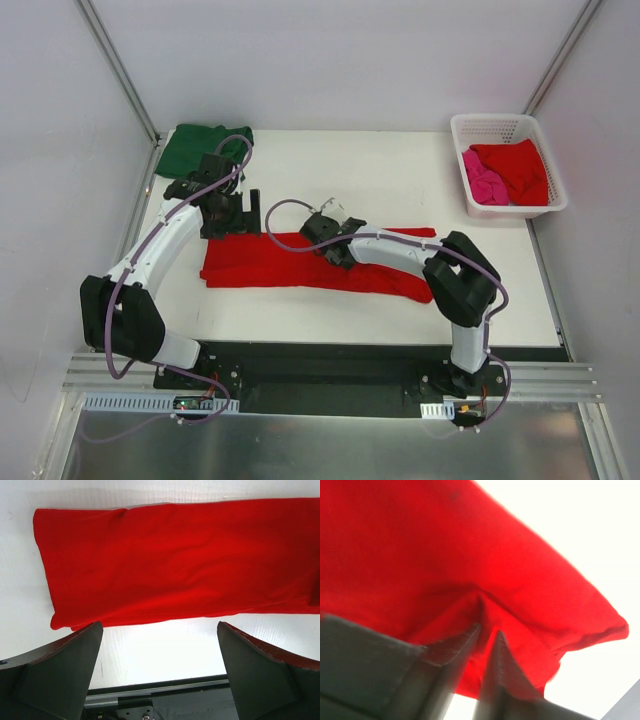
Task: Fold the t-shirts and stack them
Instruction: Fold the tshirt
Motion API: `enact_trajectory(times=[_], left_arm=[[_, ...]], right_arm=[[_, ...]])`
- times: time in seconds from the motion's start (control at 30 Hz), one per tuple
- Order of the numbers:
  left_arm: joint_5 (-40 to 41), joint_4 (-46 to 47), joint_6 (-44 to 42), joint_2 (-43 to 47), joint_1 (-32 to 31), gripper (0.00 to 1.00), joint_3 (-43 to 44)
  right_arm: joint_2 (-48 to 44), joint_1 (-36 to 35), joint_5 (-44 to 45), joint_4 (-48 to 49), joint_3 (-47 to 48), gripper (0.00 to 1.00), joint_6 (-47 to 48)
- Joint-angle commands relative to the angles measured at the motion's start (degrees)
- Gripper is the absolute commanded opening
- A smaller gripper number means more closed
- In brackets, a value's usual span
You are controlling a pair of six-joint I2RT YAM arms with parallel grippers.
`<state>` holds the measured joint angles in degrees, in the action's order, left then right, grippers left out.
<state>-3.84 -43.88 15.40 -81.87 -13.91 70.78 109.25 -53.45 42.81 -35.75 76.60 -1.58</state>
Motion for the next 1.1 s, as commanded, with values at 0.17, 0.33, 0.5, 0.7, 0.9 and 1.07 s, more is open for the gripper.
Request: enact_trajectory(times=[0.17,0.33,0.5,0.7,0.9,1.07], left_arm=[[1.1,-0.2,-1.0,-0.3,-0.4,0.99,1.1],[0.6,-0.2,-0.5,-0.1,-0.3,1.00,0.8],[0.6,-0.1,-0.7,0.3,-0.3,0.99,0.5],[0.1,0.3,-0.4,0.0,-0.4,0.99,0.8],[-0.6,0.3,-0.3,0.0,-0.4,0.99,0.9],[0.0,0.4,-0.5,0.6,-0.3,0.99,0.4]], right_arm=[[-4.7,1.0,3.0,-0.5,4.1,0.45,1.2],[-8.1,1.0,2.4,-4.0,4.1,0.45,-0.4],[-17.1,-0.1,-0.2,-8.1,-0.2,0.18,-5.2],[-25.0,-0.1,-10.3,-4.2,-10.6,0.01,-10.5],[-24.4,-0.1,-20.2,6.3,-18.5,0.01,-12.6],[-19.8,-0.1,-22.8,12.2,-20.6,0.01,-11.7]])
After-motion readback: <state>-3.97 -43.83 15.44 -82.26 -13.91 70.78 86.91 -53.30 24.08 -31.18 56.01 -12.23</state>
